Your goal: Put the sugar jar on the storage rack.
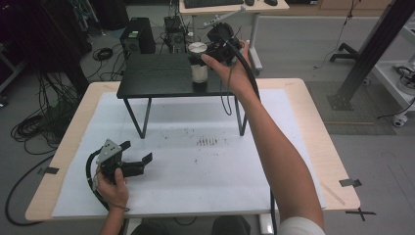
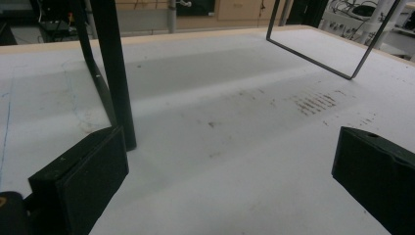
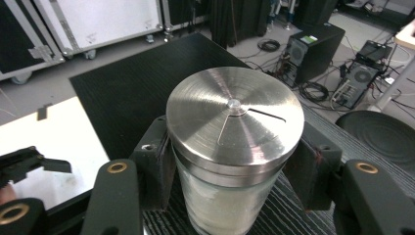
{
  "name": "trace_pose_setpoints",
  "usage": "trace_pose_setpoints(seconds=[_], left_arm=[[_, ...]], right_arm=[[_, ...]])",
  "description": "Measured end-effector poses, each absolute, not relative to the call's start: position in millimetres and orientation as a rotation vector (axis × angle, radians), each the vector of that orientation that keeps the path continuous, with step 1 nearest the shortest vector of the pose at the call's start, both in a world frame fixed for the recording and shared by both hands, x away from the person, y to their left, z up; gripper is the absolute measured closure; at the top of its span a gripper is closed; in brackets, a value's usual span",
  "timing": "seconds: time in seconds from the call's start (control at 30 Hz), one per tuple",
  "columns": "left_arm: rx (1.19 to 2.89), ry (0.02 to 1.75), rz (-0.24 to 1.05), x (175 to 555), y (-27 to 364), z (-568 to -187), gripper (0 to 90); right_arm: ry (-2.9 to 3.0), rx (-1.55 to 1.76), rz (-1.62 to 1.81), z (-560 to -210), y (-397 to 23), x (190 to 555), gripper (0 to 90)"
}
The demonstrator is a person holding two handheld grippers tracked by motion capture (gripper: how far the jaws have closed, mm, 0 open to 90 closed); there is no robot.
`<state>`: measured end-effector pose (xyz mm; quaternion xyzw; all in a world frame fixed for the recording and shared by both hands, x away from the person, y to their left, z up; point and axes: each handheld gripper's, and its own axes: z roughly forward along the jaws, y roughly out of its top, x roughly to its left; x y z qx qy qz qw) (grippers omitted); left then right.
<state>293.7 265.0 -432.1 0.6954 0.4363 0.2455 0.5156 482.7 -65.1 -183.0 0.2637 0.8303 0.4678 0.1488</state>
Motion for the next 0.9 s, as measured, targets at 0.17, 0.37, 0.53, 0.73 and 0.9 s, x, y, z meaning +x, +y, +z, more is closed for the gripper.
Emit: trace_pose_setpoints(seconds=[0.17,0.37,0.53,0.73,0.9], left_arm=[[1.67,1.046,0.591,294,265,-432,0.6],[1.671,1.05,0.589,294,265,-432,0.6],[1.673,1.048,0.589,294,265,-432,0.6],[1.671,1.05,0.588,294,264,-433,0.6],[1.672,1.051,0.588,294,264,-433,0.6]], right_arm=[[2.39,0.76,1.311,-187,-63,484,43.6],[2.363,0.776,1.363,-195,-67,484,43.6],[2.364,0.775,1.359,-195,-68,483,43.5],[2.366,0.77,1.36,-195,-68,483,43.5],[2.368,0.767,1.36,-195,-69,484,43.5]])
